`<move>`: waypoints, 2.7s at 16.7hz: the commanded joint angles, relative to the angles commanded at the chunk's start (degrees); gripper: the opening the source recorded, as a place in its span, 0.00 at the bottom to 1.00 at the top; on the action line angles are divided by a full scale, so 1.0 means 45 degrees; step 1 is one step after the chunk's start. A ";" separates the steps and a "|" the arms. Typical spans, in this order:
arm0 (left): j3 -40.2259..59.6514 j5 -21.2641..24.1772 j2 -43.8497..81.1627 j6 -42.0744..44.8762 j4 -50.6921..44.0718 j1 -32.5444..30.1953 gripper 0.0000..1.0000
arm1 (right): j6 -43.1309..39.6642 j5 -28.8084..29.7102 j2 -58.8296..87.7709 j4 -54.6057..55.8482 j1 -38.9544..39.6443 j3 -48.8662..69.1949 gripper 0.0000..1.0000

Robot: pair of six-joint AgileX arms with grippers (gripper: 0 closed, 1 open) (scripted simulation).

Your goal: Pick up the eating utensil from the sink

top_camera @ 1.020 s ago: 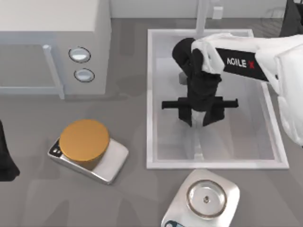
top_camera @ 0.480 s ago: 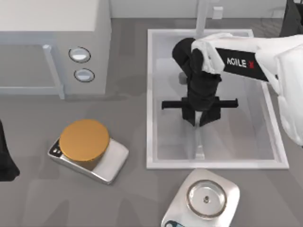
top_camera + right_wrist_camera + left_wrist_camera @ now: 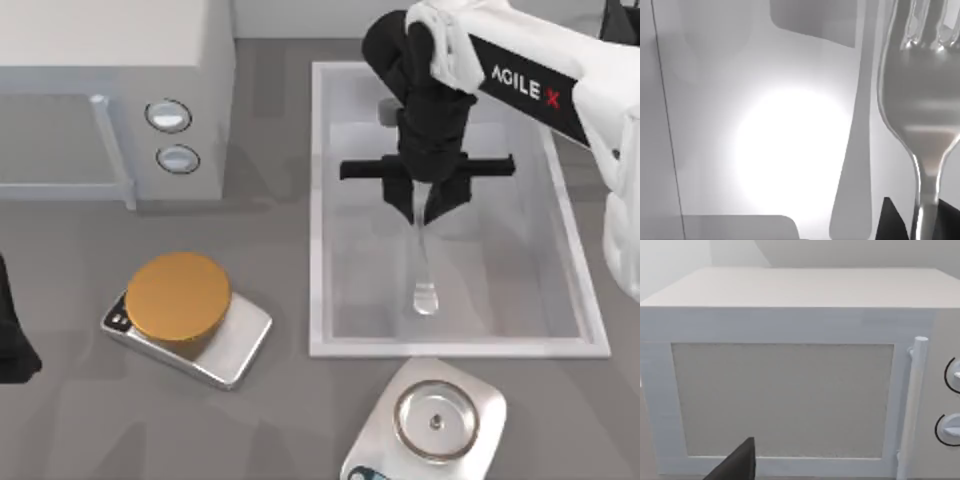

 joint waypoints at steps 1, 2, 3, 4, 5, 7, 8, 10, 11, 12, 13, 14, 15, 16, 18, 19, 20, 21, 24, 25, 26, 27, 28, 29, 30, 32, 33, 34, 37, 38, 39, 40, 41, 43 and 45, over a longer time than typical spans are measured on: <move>0.0000 0.0000 0.0000 0.0000 0.0000 0.0000 1.00 | -0.0005 -0.0002 -0.0148 -0.0767 -0.0003 0.0545 0.00; 0.0000 0.0000 0.0000 0.0000 0.0000 0.0000 1.00 | -0.0011 -0.0004 -0.0297 -0.1411 -0.0008 0.1049 0.00; 0.0000 0.0000 0.0000 0.0000 0.0000 0.0000 1.00 | -0.0018 -0.0006 -0.0440 -0.1920 -0.0015 0.1486 0.00; 0.0000 0.0000 0.0000 0.0000 0.0000 0.0000 1.00 | -0.0027 -0.0008 -0.0567 -0.2295 -0.0022 0.1826 0.00; 0.0000 0.0000 0.0000 0.0000 0.0000 0.0000 1.00 | -0.0034 -0.0009 -0.0662 -0.2533 -0.0029 0.2047 0.00; 0.0000 0.0000 0.0000 0.0000 0.0000 0.0000 1.00 | -0.0037 -0.0010 -0.0709 -0.2637 -0.0032 0.2143 0.00; 0.0000 0.0000 0.0000 0.0000 0.0000 0.0000 1.00 | -0.0037 -0.0010 -0.0709 -0.2637 -0.0032 0.2143 0.00; 0.0000 0.0000 0.0000 0.0000 0.0000 0.0000 1.00 | -0.0034 -0.0016 -0.0714 -0.2600 -0.0027 0.2104 0.00; 0.0000 0.0000 0.0000 0.0000 0.0000 0.0000 1.00 | -0.0114 -0.0020 -0.0856 -0.2582 -0.0105 0.1963 0.00; 0.0000 0.0000 0.0000 0.0000 0.0000 0.0000 1.00 | -0.0263 -0.0027 -0.1127 -0.2551 -0.0253 0.1694 0.00; 0.0000 0.0000 0.0000 0.0000 0.0000 0.0000 1.00 | -0.0482 -0.0038 -0.1539 -0.2508 -0.0470 0.1278 0.00; 0.0000 0.0000 0.0000 0.0000 0.0000 0.0000 1.00 | -0.0756 -0.0051 -0.2059 -0.2457 -0.0741 0.0737 0.00; 0.0000 0.0000 0.0000 0.0000 0.0000 0.0000 1.00 | -0.1080 -0.0067 -0.2690 -0.2400 -0.1061 0.0065 0.00; 0.0000 0.0000 0.0000 0.0000 0.0000 0.0000 1.00 | -0.1449 -0.0085 -0.3421 -0.2337 -0.1427 -0.0745 0.00; 0.0000 0.0000 0.0000 0.0000 0.0000 0.0000 1.00 | -0.2287 -0.0125 -0.5094 -0.2201 -0.2256 -0.2693 0.00; 0.0000 0.0000 0.0000 0.0000 0.0000 0.0000 1.00 | -0.2743 -0.0147 -0.6015 -0.2128 -0.2707 -0.3798 0.00; 0.0000 0.0000 0.0000 0.0000 0.0000 0.0000 1.00 | -0.3211 -0.0170 -0.6967 -0.2053 -0.3171 -0.4945 0.00; 0.0000 0.0000 0.0000 0.0000 0.0000 0.0000 1.00 | -0.3686 -0.0193 -0.7930 -0.1979 -0.3640 -0.6103 0.00; 0.0000 0.0000 0.0000 0.0000 0.0000 0.0000 1.00 | -0.5056 -0.0259 -1.0672 -0.1767 -0.4997 -0.9300 0.00; 0.0000 0.0000 0.0000 0.0000 0.0000 0.0000 1.00 | -0.5464 -0.0279 -1.1468 -0.1707 -0.5401 -1.0149 0.00; 0.0000 0.0000 0.0000 0.0000 0.0000 0.0000 1.00 | -0.5835 -0.0297 -1.2176 -0.1654 -0.5768 -1.0874 0.00; 0.0000 0.0000 0.0000 0.0000 0.0000 0.0000 1.00 | -0.6151 -0.0312 -1.2742 -0.1612 -0.6081 -1.1448 0.00; 0.0000 0.0000 0.0000 0.0000 0.0000 0.0000 1.00 | -0.6409 -0.0325 -1.3183 -0.1580 -0.6336 -1.1895 0.00; 0.0000 0.0000 0.0000 0.0000 0.0000 0.0000 1.00 | -0.6601 -0.0334 -1.3496 -0.1558 -0.6527 -1.2213 0.00; 0.0000 0.0000 0.0000 0.0000 0.0000 0.0000 1.00 | -0.6706 -0.0339 -1.3659 -0.1547 -0.6630 -1.2379 0.00; 0.0000 0.0000 0.0000 0.0000 0.0000 0.0000 1.00 | -0.6733 -0.0340 -1.3701 -0.1544 -0.6657 -1.2422 0.00; 0.0000 0.0000 0.0000 0.0000 0.0000 0.0000 1.00 | -0.6733 -0.0340 -1.3701 -0.1544 -0.6657 -1.2422 0.00; 0.0000 0.0000 0.0000 0.0000 0.0000 0.0000 1.00 | -0.6706 -0.0329 -1.3650 -0.1567 -0.6598 -1.2389 0.00; 0.0000 0.0000 0.0000 0.0000 0.0000 0.0000 1.00 | -0.6699 -0.0330 -1.3567 -0.1068 -0.6596 -1.2872 0.00; 0.0000 0.0000 0.0000 0.0000 0.0000 0.0000 1.00 | -0.6694 -0.0331 -1.3491 -0.0638 -0.6595 -1.3245 0.00; 0.0000 0.0000 0.0000 0.0000 0.0000 0.0000 1.00 | -0.6689 -0.0332 -1.3393 -0.0073 -0.6594 -1.3684 0.00; 0.0000 0.0000 0.0000 0.0000 0.0000 0.0000 1.00 | -0.6683 -0.0333 -1.3280 0.0608 -0.6594 -1.4174 0.00; 0.0000 0.0000 0.0000 0.0000 0.0000 0.0000 1.00 | -0.6676 -0.0335 -1.3161 0.1356 -0.6593 -1.4701 0.00; 0.0000 0.0000 0.0000 0.0000 0.0000 0.0000 1.00 | -0.6663 -0.0337 -1.2931 0.2777 -0.6590 -1.5761 0.00; 0.0000 0.0000 0.0000 0.0000 0.0000 0.0000 1.00 | -0.6653 -0.0339 -1.2727 0.3731 -0.6589 -1.6614 0.00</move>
